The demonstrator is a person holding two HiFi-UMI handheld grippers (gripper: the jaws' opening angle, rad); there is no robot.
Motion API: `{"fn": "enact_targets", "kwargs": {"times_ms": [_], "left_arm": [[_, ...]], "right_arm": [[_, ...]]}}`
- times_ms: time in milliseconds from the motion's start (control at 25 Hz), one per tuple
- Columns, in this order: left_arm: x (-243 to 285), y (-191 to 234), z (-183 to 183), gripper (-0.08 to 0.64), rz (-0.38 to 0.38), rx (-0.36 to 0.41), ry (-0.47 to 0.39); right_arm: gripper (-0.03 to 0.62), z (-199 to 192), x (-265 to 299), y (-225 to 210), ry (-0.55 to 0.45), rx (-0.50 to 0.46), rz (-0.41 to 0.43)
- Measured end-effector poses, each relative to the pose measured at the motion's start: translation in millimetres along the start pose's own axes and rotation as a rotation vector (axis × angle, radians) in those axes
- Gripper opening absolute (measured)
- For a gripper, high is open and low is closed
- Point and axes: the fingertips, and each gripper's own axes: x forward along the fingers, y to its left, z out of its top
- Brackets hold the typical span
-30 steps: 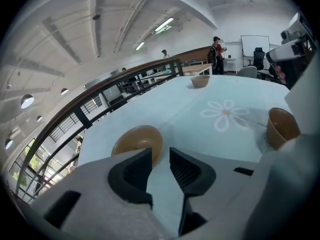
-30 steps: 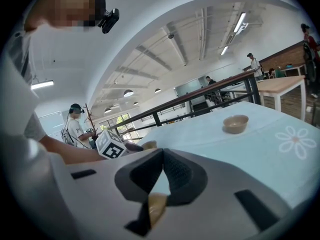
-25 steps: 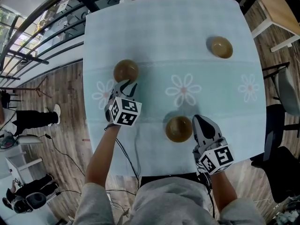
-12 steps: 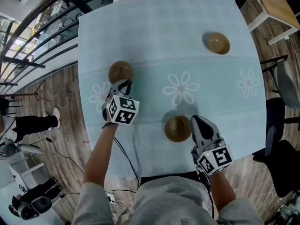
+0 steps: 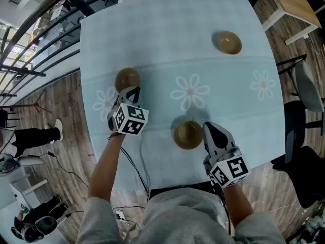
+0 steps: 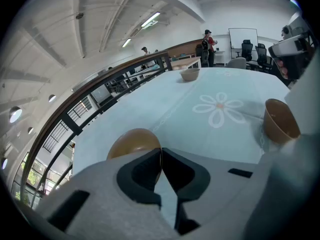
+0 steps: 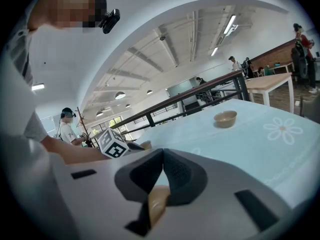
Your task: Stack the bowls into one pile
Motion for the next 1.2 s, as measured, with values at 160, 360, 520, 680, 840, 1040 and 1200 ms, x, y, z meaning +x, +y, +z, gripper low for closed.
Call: {"fn": "enact_targets", "kwargs": {"times_ms": [160, 360, 520, 680, 840, 1040, 1200], "left_arm": [[-2.6, -4.0, 6.1, 0.028, -0.009, -0.007, -0.001], [-4.4, -10.3, 21.7, 0.028, 0.002, 0.008, -0.012], [-4.5, -21.8, 38.1, 0.028, 0.001, 0.023, -0.022], [-10.2, -39.6, 56.2, 0.028, -0.007, 0.042, -0.032], [-23.6, -64.2, 74.1, 0.028, -0.025, 0.066, -0.048], [-44.9, -104.3, 88.3, 0.029, -0.054, 0.100, -0.058], [-61.1, -134.6, 92.7, 0.028, -0.077, 0.120, -0.060]], "right_arm": [[0.026, 5.0, -6.9, -2.5, -0.011, -0.001, -0.004], [0.026, 9.0, -19.0, -12.2, -0.024, 0.004, -0.013], [0.026, 10.6, -30.8, -22.9, -0.037, 0.012, -0.017], [0.026, 14.3, -45.6, -33.3, -0.051, 0.014, -0.018], [0.026, 20.8, -60.1, -43.1, -0.068, 0.016, -0.013], [0.026, 28.3, -78.0, -46.4, -0.078, 0.008, 0.005], [0.026, 33.6, -92.8, -45.1, -0.092, -0.003, 0.027]]}}
